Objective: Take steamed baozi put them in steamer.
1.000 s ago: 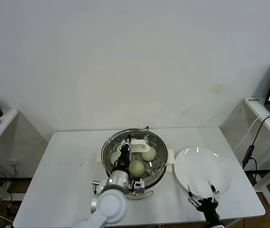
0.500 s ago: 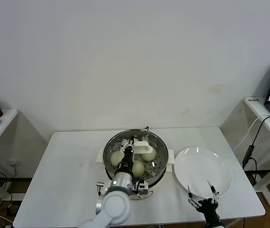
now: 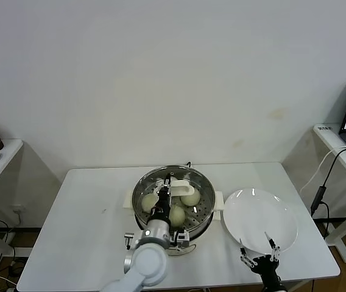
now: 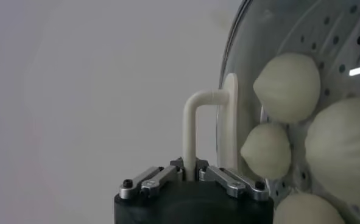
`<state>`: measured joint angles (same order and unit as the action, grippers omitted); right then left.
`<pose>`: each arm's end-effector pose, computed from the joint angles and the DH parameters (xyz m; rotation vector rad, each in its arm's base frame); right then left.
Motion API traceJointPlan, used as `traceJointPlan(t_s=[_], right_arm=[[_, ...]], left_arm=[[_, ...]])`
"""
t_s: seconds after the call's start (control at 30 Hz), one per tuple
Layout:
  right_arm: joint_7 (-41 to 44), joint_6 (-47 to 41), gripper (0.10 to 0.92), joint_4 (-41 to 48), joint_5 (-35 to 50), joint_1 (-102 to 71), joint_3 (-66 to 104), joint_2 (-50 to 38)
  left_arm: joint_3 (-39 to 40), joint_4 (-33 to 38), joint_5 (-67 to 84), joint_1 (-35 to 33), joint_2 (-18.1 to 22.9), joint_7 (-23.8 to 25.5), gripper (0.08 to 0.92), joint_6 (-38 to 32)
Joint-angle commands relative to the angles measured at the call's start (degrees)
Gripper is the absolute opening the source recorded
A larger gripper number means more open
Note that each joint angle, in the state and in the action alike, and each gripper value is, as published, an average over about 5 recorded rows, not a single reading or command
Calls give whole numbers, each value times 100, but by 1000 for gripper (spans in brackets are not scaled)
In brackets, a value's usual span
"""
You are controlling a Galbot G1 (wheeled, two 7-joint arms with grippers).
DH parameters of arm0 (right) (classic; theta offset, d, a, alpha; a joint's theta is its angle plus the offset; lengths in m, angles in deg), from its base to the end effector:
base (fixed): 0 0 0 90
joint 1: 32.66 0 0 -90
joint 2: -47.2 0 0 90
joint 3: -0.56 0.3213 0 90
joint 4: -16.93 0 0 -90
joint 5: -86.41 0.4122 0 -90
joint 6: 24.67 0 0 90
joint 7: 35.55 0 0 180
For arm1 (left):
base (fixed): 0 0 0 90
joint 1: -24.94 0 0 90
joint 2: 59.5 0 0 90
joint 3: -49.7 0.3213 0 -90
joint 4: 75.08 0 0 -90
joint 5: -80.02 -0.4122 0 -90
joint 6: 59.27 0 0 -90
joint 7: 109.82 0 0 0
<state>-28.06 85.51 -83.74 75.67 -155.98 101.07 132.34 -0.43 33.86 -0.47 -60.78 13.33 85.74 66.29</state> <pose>0.2022 -0.0944 -0.4175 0.1326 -3.0223 0.5185 0.3173 -0.1834 -0.2299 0.1984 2.1924 2.1676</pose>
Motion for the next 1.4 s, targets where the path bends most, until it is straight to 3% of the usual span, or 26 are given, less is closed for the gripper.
traceJointPlan(t_s=[0.03,0.27,0.47,0.6,0.8,1.07,1.2,1.4], right_arm=[[-1,1,823,-22,2,-7,-2,-3],[-1,1,823,-30,0,-14,-20,-1],[4,4,823,-40,-11,-26,-28,1],[7,2,823,-63,-14,-38,-63,9],[43,18,823,-146,69,-103,-86,-6],[366,-487,823,-822,1102,-737,-560,-639],[307,-769,823,-1165,1431,-1108,-775,-919],[148,-861,823,-1225,1536,-1206,-891,-904]], left_arm=[[-98,113,223,-189,14,-257,177,-129],[-304,677,1036,-689,-145,-862,334,-371],[-642,1775,3065,-1500,-456,-1510,507,-771],[-1344,2306,4880,-2494,-452,-1861,620,-1891],[-2800,2713,7007,-4287,-104,-2448,783,-3721],[-4104,2815,8837,-6120,-12,-3177,822,-4222],[-4093,2422,8948,-6375,149,-3252,823,-4499],[-4241,1410,9046,-6209,551,-2828,823,-5137]])
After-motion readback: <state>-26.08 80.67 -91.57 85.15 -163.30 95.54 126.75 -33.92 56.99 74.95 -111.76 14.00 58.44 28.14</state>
